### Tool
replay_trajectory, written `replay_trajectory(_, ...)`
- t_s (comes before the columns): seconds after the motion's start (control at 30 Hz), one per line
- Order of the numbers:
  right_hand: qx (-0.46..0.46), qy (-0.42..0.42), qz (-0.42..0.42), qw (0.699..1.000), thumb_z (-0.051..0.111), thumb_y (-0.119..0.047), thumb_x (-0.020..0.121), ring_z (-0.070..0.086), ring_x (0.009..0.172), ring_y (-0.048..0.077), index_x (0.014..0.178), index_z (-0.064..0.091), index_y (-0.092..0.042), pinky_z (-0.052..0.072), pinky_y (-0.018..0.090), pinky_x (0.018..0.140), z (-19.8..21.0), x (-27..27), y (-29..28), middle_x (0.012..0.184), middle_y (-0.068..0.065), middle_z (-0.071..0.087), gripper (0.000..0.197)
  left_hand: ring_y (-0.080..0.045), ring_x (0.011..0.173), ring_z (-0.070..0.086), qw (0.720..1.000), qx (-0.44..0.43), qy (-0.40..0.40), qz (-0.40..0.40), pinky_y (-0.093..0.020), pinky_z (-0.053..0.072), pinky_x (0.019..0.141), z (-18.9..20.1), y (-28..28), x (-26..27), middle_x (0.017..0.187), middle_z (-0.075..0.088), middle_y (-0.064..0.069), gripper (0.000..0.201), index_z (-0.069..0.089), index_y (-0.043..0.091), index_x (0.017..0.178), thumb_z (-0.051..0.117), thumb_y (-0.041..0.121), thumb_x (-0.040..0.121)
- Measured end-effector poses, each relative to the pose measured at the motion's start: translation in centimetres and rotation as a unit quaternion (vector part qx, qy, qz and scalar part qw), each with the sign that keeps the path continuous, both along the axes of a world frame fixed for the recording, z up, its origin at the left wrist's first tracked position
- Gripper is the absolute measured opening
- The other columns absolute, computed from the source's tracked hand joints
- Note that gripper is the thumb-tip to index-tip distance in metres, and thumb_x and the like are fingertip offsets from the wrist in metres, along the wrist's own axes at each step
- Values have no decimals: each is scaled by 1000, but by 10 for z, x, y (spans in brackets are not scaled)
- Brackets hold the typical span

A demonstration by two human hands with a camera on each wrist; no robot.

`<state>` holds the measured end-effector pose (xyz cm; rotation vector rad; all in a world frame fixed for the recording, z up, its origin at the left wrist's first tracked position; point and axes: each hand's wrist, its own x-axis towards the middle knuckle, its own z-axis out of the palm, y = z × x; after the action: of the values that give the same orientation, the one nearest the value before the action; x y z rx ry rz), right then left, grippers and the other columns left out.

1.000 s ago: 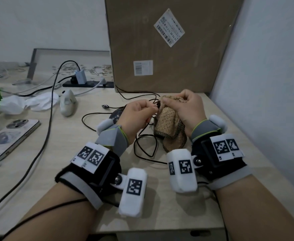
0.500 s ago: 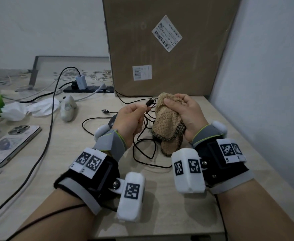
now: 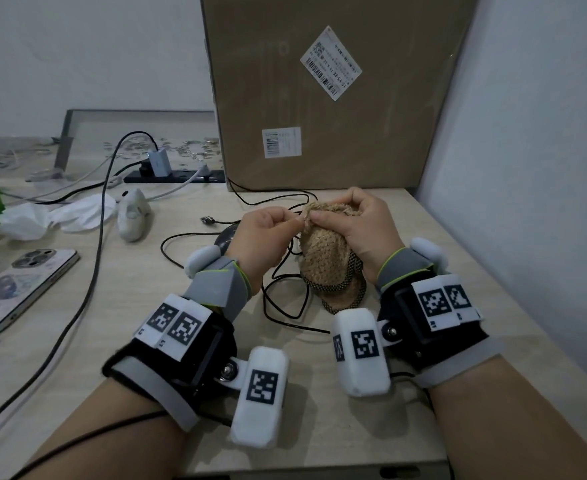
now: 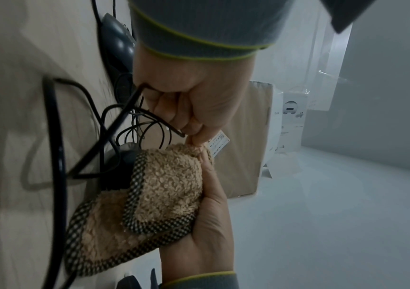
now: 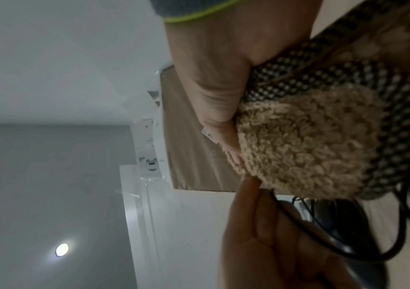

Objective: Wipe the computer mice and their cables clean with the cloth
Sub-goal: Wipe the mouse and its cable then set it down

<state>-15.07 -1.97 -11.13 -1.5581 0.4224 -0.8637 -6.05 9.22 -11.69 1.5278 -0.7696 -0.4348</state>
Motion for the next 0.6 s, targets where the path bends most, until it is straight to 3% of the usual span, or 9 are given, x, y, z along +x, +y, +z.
replay_trajectory(0.17,56,-20,-73,996,80,-8,70,65,71,21,67,55,-16,57,36,67,-3,0,-13,76,8,65,26,-7,36,22,1000,-9,10,5,-16,18,38,1,1,1,37,31,11,22,66,11,78,51,14,95)
replay_trajectory(0.3,107,-58,-51,991,79,-12,72,66,75,19,77,58,-15,55,32,66,-1,-3,-15,83,7,67,22,-6,34,20,997,-26,72,18,-15,16,36,0,1,3,38,27,11,28,65,10,81,44,17,98)
replay_trajectory(0.47,56,-31,48,997,78,-7,72,62,72,16,79,55,-18,55,31,69,1,-1,-3,82,5,62,26,-6,33,19,996,-24,82,3,-15,13,36,1,0,0,36,27,10,30,62,9,80,41,17,99)
replay_trajectory(0.6,-18,-9,47,999,81,-13,68,59,76,15,81,50,-21,52,32,73,-3,2,1,86,4,56,35,-4,33,21,997,-7,65,-35,-14,16,33,1,0,-4,38,29,11,29,57,12,75,41,12,98)
